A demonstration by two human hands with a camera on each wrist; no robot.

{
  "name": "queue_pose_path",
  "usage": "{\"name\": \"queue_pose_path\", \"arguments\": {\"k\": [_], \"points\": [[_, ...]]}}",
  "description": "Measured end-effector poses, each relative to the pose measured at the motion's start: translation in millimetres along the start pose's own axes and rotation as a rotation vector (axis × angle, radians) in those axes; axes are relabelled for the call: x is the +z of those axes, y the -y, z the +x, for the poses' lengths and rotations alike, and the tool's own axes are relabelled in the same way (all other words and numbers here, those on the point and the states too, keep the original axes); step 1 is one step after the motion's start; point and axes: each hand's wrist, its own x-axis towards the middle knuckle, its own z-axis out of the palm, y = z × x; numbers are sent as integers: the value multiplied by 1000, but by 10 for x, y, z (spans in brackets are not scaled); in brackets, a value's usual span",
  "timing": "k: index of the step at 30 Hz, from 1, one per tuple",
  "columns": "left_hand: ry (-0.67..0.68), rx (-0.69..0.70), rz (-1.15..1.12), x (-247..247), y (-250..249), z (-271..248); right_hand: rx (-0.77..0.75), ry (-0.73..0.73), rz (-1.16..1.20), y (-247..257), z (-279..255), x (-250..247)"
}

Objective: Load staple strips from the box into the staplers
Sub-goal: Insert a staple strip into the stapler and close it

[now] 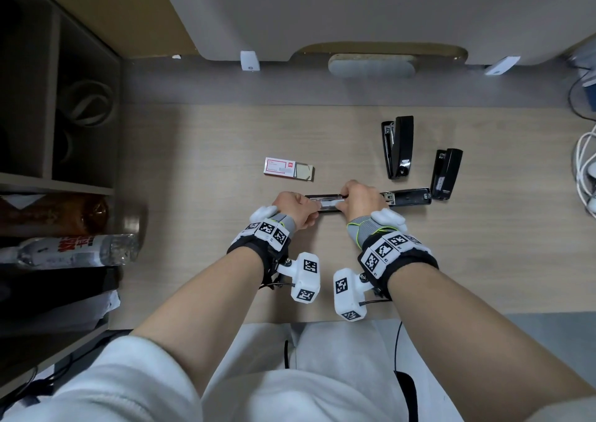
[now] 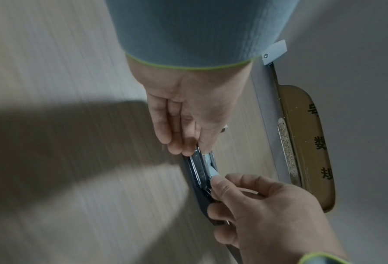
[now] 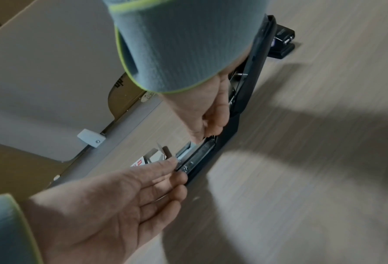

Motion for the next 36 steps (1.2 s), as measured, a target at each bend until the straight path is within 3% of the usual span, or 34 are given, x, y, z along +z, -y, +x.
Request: {"name": "queue_pose_path", "arguments": {"k": [13,22,30,36], "points": [[3,21,10,14,-45,4,109,-2,67,11,-56,-114],[19,15,18,-4,-30,-44,72,51,163,28,-144,-98],[-67,-72,14,5,-104,-132,84,-39,358,-1,-252,-177],[-116,-86,-19,109,-93,-203,182,-276,401,-253,-405,-543]]}}
